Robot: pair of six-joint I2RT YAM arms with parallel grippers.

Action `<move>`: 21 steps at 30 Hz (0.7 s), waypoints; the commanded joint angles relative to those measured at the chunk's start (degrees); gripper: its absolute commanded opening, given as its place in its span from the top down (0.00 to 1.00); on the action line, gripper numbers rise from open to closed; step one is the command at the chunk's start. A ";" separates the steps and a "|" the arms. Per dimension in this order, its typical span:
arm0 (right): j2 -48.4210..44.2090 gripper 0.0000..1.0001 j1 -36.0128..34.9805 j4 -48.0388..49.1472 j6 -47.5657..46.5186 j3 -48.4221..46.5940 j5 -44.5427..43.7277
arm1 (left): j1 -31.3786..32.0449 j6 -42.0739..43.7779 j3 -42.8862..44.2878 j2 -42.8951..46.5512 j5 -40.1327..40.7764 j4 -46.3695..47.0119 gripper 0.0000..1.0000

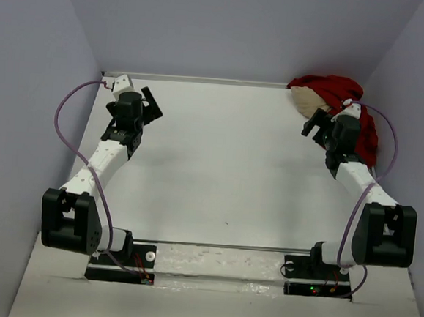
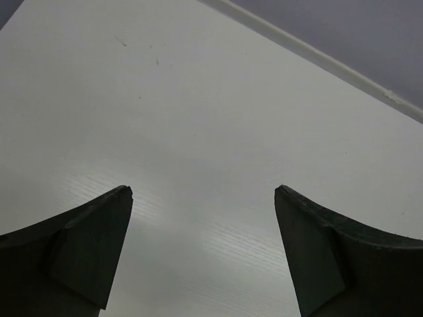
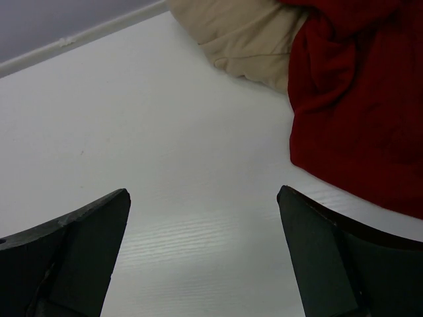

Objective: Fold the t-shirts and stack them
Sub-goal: Grab the tshirt from the pile

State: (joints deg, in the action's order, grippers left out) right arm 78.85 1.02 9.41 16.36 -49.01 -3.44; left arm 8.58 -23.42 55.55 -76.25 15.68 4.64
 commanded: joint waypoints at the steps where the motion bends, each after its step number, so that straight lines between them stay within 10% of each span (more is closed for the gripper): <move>1: -1.85 0.00 -0.49 2.37 -1.68 -0.03 -0.86 | 0.47 1.27 1.49 1.63 1.28 0.45 0.01; 21: -2.04 0.00 -0.49 5.52 -7.57 0.68 -7.52 | 2.40 2.41 1.58 2.24 3.82 0.37 0.01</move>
State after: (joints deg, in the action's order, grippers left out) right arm 76.84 1.02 9.74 11.92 -47.92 -5.87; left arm 10.15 -22.48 55.55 -76.25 17.41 4.40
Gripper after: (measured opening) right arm 0.995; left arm 0.989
